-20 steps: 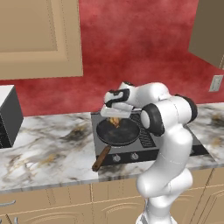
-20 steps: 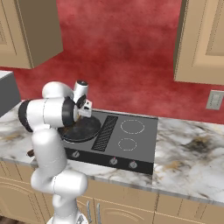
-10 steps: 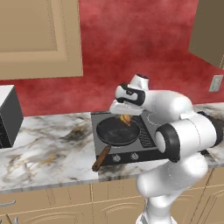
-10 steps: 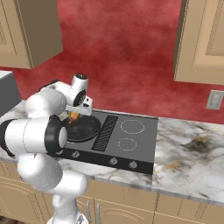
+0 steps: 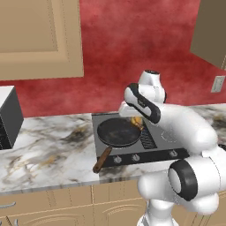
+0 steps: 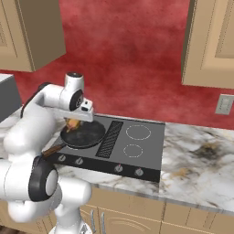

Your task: Take the chicken drumsticks from the pan and place one on each plate on the dining counter.

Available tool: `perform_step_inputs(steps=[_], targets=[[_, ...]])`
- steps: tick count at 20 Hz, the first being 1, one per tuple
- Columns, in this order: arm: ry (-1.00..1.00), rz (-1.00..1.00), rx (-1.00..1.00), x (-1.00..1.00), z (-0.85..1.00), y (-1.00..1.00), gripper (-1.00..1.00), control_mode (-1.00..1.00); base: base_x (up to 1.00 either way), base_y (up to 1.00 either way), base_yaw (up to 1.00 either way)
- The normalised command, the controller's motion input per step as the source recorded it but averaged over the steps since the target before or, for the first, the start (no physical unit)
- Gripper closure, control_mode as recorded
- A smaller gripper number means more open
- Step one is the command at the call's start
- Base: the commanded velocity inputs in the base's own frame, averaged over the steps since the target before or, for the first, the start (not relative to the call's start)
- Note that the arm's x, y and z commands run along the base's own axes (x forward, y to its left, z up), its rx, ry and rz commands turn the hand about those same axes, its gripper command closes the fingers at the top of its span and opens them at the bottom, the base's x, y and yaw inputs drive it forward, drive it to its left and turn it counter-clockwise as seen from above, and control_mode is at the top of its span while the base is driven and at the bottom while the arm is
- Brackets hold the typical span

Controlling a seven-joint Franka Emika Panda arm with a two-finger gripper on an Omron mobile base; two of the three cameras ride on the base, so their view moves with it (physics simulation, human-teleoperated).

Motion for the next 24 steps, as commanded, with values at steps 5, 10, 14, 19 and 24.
perform_step_inputs(steps=[5, 10, 14, 19, 24], targets=[[-0.07, -0.02, -0.28, -0.69, 0.16, -0.06, 1.0, -1.0, 0.0, 0.0, 0.0], [-0.02, 0.0, -0.17, -0.38, 0.01, 0.0, 1.0, -1.0, 0.0, 0.0, 0.0], [0.0, 0.0, 0.0, 0.0, 0.0, 0.0, 1.0, -1.0, 0.0, 0.0, 0.0], [-0.01, 0.0, 0.0, -0.07, 0.0, 0.0, 1.0, 1.0, -0.25, 0.0, 0.0], [0.0, 0.0, 0.0, 0.0, 0.0, 0.0, 1.0, 1.0, -0.91, -0.01, 0.0]])
